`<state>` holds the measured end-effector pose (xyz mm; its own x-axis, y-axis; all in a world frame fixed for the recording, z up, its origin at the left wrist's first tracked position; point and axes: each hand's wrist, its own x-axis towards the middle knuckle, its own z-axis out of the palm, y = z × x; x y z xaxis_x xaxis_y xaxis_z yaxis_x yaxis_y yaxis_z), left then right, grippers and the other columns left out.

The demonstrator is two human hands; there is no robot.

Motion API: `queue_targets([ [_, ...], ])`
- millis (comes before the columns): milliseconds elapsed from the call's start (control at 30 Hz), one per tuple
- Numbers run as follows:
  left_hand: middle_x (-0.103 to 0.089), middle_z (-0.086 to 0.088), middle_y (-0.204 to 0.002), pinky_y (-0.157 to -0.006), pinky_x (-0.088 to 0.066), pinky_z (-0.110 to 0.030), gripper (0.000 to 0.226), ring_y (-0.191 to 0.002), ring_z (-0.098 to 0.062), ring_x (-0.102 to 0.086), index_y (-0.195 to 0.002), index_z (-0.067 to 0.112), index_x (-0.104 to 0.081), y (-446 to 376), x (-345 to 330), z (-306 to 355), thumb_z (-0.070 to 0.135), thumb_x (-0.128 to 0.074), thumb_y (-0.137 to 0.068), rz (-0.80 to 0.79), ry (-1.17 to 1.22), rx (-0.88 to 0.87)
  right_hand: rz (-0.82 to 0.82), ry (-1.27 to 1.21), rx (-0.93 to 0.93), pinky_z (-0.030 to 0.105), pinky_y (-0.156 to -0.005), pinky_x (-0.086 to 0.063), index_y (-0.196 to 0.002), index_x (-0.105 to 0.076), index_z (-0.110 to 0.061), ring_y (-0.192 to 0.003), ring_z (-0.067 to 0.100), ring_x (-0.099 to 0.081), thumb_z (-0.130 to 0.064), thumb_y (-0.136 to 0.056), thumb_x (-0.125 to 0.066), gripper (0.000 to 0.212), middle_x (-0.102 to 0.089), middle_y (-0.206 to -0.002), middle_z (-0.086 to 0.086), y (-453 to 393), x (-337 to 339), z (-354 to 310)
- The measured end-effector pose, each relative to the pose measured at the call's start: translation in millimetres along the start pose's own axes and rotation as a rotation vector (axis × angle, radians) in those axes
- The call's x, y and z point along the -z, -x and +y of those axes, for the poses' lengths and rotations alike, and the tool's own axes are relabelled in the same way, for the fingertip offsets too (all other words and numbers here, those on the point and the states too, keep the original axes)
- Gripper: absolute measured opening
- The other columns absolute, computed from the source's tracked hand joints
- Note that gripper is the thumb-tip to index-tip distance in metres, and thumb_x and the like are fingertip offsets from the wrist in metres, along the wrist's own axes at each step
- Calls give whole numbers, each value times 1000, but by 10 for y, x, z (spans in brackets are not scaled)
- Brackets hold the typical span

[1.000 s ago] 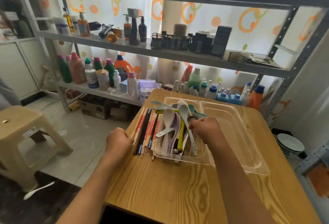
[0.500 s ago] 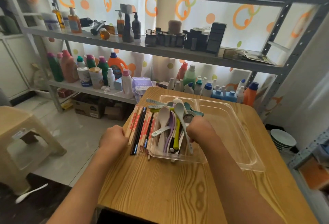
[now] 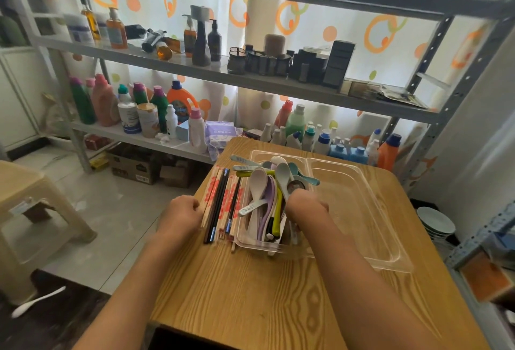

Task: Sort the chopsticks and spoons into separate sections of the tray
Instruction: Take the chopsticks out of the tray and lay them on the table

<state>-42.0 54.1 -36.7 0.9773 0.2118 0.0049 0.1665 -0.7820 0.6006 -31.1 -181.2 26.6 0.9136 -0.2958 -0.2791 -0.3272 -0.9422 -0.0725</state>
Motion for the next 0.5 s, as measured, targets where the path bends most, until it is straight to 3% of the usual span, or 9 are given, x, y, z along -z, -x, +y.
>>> queue_targets([
  [100,-63,-1,-86,-56,-43,-24,18,-73,-11,-58,-93,15,-70,60,-18,107,22,-54,-96,146,26,-128,0,-23,-1,33,-77,-42,-116,-60,-10,-101,23,-65,-11,-94,-54,23,-67,-112,7,3,-12,-25],
  [167,-64,0,-84,-56,-43,-22,21,-73,-9,-59,-92,14,-70,114,-28,224,26,-53,-97,165,100,-199,-30,-38,4,34,-86,-48,-116,-61,-10,-103,24,-66,-12,-93,-56,24,-67,-114,8,-4,1,-33],
  [300,-69,2,-80,-67,-56,-32,25,-74,-12,-65,-91,16,-73,239,-93,440,33,-56,-96,-59,360,-265,-106,-31,9,40,-97,-50,-120,-60,-11,-107,26,-64,-13,-91,-59,30,-65,-116,9,-16,45,-37],
  [400,-69,12,-82,-71,-53,-22,14,-80,-3,-65,-99,20,-74,268,-135,482,28,-66,-90,-95,441,-265,-149,57,2,34,-89,-46,-126,-56,-12,-108,25,-59,-18,-92,-61,35,-60,-115,7,-16,91,-39],
  [500,-70,11,-82,-68,-50,-16,13,-80,-4,-66,-98,18,-74,231,-112,481,22,-71,-86,-131,495,-212,-151,151,-2,33,-81,-36,-135,-49,-15,-109,25,-49,-18,-95,-57,42,-52,-124,8,-17,95,-49],
])
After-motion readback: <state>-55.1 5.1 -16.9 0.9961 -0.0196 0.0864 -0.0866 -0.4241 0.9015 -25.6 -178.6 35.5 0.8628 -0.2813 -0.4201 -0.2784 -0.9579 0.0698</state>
